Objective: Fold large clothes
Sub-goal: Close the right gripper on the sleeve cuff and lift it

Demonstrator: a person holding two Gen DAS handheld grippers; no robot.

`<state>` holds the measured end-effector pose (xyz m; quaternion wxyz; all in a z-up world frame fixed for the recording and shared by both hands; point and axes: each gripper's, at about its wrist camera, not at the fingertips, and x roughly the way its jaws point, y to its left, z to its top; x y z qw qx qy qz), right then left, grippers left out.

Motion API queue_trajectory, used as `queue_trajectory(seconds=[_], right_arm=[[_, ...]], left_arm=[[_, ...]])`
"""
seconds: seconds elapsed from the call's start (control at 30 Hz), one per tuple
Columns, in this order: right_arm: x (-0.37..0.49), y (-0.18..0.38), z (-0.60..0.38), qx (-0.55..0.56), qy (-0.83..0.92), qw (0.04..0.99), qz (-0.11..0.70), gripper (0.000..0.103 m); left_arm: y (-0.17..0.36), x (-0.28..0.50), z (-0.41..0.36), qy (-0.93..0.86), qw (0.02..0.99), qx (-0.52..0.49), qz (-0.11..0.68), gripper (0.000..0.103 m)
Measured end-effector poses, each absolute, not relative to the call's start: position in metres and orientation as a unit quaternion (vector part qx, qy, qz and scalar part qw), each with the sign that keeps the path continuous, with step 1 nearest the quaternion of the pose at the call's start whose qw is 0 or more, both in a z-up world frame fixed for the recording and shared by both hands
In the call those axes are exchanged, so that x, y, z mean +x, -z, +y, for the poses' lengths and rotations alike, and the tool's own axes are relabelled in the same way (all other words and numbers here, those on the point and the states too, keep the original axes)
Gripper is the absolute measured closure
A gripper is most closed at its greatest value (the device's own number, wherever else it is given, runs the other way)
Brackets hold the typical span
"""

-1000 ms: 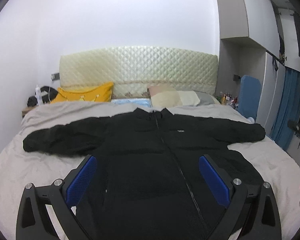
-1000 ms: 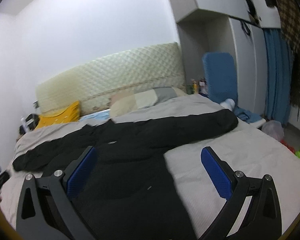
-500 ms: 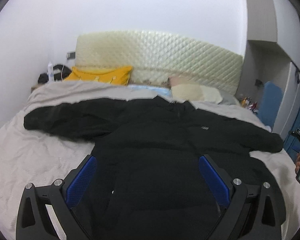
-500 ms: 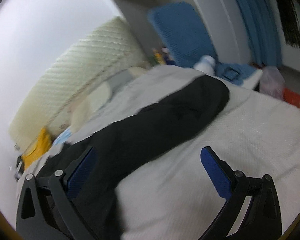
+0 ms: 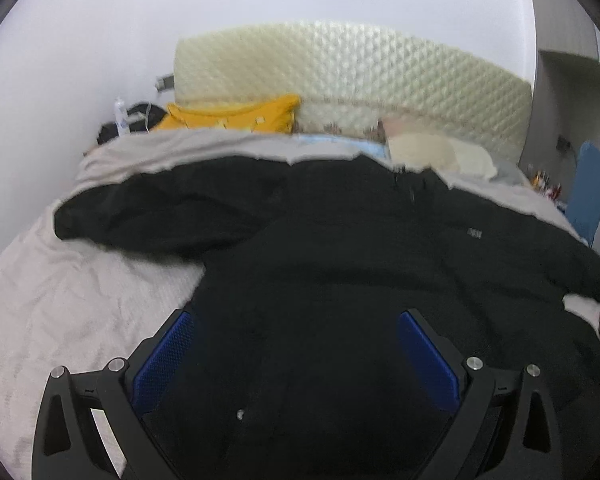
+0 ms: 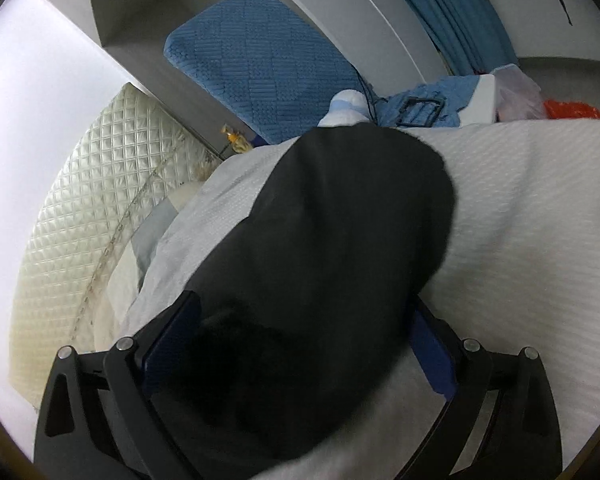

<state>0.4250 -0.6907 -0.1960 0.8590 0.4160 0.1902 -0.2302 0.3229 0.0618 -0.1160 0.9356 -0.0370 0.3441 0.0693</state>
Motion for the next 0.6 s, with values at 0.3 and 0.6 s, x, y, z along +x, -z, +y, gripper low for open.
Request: queue_trajectory(seconds=[0.3, 0.6], right_arm=[[0.427, 0.178, -0.703, 0.398, 0.253, 0.873, 0.124, 0.064], [0.426, 0.109, -0.697, 0.329, 0.24, 0.893, 0.192, 0.098]], left_arm=[[0.131, 0.329, 0.066, -0.088, 0.924, -0.037, 0.37, 0.0], [0.112, 0.31, 0.057, -0.087, 0.931, -0.024, 0.354, 0.0]])
